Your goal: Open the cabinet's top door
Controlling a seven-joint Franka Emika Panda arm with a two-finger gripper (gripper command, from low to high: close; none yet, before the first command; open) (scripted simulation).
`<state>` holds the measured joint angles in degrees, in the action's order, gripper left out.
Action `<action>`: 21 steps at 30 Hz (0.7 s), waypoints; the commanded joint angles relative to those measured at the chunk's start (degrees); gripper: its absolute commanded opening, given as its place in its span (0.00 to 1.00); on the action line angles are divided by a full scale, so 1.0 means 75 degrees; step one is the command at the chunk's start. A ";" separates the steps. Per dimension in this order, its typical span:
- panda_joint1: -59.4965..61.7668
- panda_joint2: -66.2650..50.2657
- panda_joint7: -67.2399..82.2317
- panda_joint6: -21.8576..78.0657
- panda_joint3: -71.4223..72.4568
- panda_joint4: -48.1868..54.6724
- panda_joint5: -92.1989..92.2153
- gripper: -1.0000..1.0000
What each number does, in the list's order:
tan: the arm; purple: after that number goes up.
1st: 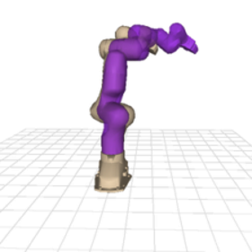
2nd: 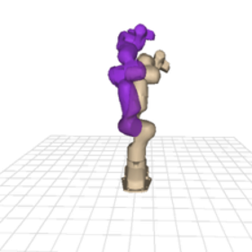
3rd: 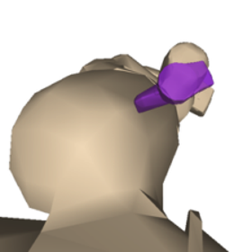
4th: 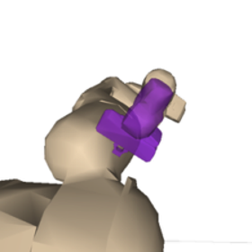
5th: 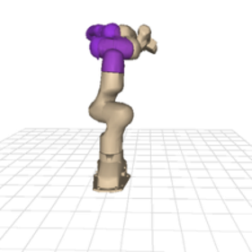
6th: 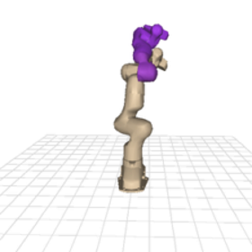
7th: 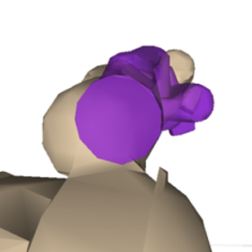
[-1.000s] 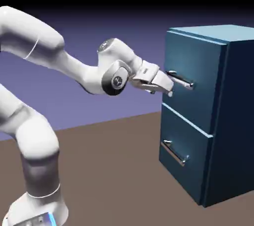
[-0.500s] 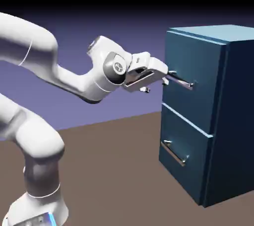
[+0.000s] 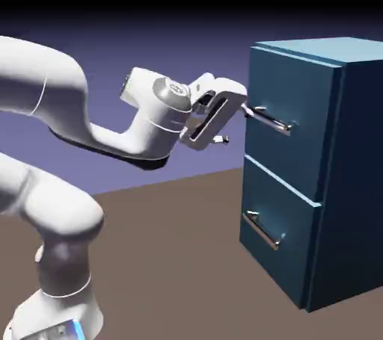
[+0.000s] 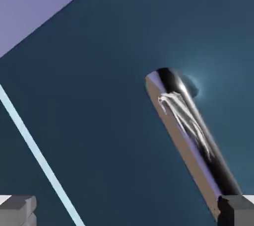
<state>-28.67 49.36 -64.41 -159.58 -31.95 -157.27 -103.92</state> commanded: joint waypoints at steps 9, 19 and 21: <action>-0.0805 0.0481 -0.0632 0.0415 -0.0919 0.0107 -0.2991 0.50; -0.1700 0.1015 -0.1334 0.0876 -0.1941 0.0227 -0.6314 0.50; -0.1879 0.1121 -0.1474 0.0969 -0.2145 0.0251 -0.6979 0.50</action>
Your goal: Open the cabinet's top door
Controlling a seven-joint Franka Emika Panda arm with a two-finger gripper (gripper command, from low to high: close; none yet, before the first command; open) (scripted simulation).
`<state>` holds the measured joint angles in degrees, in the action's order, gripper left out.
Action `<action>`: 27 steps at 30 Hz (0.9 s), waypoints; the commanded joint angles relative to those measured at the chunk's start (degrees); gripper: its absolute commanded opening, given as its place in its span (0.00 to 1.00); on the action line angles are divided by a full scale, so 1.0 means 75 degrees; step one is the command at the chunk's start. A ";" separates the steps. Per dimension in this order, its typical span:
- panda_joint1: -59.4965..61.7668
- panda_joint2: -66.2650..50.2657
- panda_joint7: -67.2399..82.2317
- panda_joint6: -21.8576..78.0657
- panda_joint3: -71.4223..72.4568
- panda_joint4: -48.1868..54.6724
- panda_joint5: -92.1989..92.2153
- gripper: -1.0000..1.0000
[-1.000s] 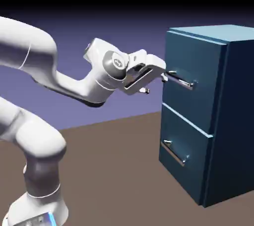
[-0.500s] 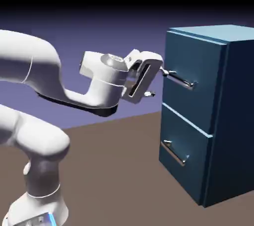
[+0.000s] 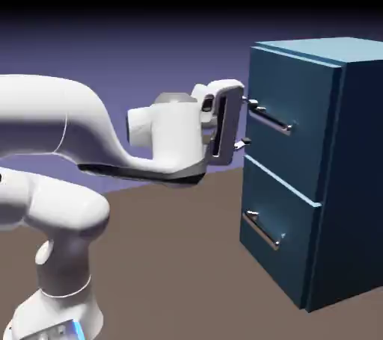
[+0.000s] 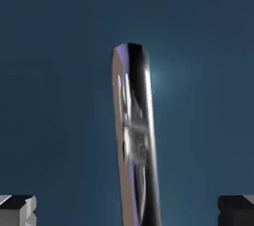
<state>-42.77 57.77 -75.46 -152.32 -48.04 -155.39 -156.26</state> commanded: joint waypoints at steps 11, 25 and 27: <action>-0.1121 -0.0616 -0.0391 0.0325 -0.0771 0.0795 -0.0754 0.00; 0.2755 0.2176 0.0774 -0.1535 0.1268 -0.1724 0.0716 0.00; 0.3308 0.2535 0.0895 -0.1964 0.1472 -0.1949 0.0936 0.00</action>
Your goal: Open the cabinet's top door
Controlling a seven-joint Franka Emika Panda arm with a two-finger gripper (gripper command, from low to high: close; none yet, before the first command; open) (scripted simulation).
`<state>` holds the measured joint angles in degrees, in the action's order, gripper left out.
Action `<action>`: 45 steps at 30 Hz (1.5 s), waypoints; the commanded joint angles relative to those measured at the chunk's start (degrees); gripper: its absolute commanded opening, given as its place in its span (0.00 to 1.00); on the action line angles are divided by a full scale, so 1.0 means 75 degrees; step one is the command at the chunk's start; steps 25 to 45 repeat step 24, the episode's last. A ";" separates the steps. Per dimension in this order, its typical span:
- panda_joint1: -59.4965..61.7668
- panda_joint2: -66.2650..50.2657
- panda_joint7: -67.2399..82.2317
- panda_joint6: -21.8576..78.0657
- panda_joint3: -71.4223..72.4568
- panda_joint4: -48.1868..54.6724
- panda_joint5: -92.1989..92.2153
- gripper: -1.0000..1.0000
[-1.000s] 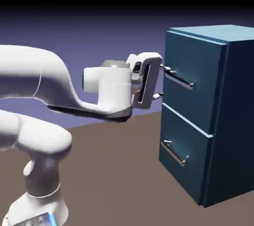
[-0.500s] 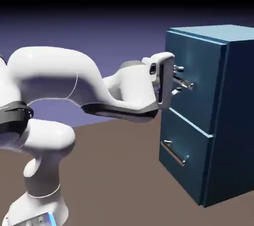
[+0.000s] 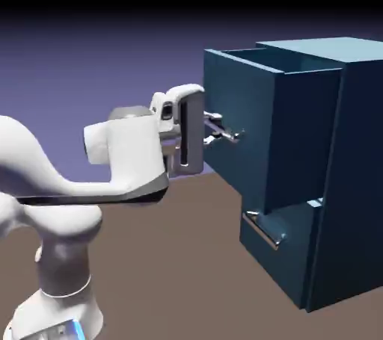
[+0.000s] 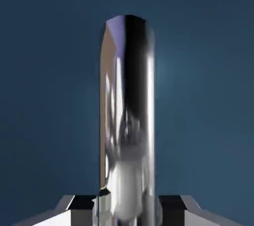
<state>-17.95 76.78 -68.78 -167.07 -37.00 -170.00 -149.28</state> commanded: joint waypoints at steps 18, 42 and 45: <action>0.4377 0.2334 -0.0156 -0.4207 0.0912 -0.0790 0.0713 1.00; 0.5804 0.3092 -0.0450 -0.5805 0.0823 -0.0793 0.0559 1.00; 0.5804 0.3092 -0.0450 -0.5805 0.0823 -0.0793 0.0559 1.00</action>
